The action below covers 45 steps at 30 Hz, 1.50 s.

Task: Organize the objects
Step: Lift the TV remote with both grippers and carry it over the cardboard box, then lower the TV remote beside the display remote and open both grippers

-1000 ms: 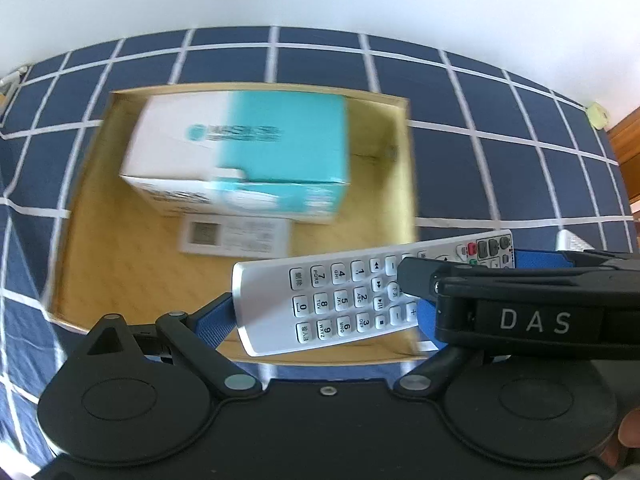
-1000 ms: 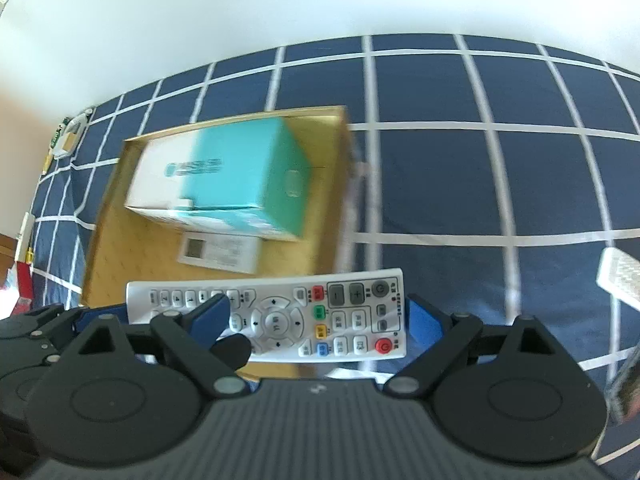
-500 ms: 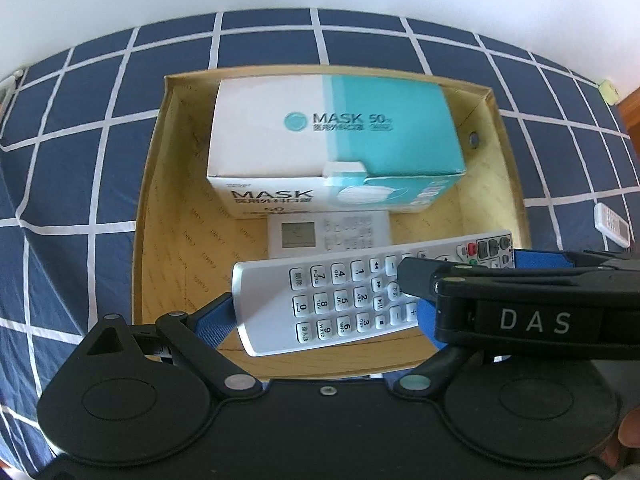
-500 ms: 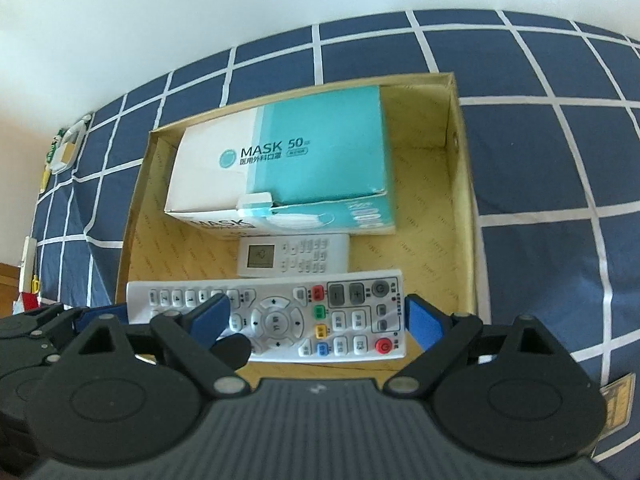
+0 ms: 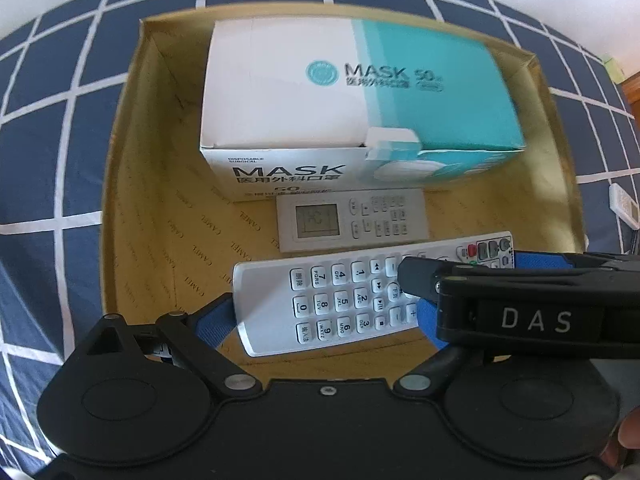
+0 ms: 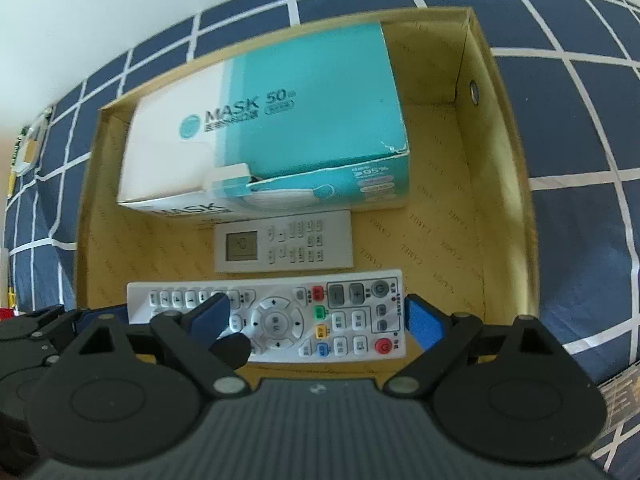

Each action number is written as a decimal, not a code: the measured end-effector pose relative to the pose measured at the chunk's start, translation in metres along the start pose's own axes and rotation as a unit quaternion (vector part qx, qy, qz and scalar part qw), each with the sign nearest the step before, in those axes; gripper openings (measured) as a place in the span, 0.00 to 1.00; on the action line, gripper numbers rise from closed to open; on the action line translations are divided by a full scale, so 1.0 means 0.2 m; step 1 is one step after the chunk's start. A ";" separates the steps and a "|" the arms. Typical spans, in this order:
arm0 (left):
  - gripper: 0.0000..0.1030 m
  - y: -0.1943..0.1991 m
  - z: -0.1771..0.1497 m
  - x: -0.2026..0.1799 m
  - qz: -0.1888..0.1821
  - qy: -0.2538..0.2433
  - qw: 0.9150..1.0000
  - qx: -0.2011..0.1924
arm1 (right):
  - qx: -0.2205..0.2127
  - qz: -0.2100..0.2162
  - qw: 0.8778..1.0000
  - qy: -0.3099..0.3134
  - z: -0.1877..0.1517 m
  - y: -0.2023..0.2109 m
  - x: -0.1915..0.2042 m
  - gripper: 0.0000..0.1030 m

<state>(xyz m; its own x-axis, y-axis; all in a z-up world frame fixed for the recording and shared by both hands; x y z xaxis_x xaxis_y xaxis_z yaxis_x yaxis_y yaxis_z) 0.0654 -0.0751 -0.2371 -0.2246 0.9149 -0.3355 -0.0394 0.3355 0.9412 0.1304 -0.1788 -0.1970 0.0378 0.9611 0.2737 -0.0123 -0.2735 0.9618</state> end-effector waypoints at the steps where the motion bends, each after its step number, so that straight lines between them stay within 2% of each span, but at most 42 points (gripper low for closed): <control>1: 0.92 -0.01 0.01 0.01 0.000 -0.001 1.000 0.003 | 0.004 -0.001 1.000 -0.002 0.01 -0.02 0.00 0.90; 12: 0.92 -0.08 0.16 0.08 -0.007 -0.001 1.000 0.009 | 0.009 0.001 1.000 -0.011 0.16 -0.12 0.01 0.90; 19: 0.91 -0.12 0.19 0.11 -0.010 0.003 1.000 0.016 | 0.016 -0.001 1.000 -0.010 0.21 -0.17 0.00 0.90; 33: 0.91 -0.12 0.12 0.13 -0.018 0.019 0.999 0.023 | 0.027 -0.007 1.000 -0.005 0.23 -0.20 -0.01 0.90; 45: 0.93 0.00 -0.02 0.12 -0.017 0.035 0.999 0.008 | 0.025 -0.010 1.000 -0.003 0.18 -0.13 -0.01 0.90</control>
<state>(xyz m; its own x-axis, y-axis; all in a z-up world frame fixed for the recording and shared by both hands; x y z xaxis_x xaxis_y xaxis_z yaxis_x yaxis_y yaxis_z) 0.0559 -0.0535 -0.2449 -0.2904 0.8851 -0.3636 -0.0324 0.3707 0.9282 0.1658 -0.1760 -0.2222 0.0445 0.9661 0.2545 0.0379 -0.2562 0.9659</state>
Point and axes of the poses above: each gripper's, at about its wrist camera, not at the fingertips, and y roughly against the way its jaws point, x to its left, z to its top, the point moved 9 cm from there along -y, roughly the way its jaws point, and after that the axes turned 8 degrees about x, right-handed, at the moved point
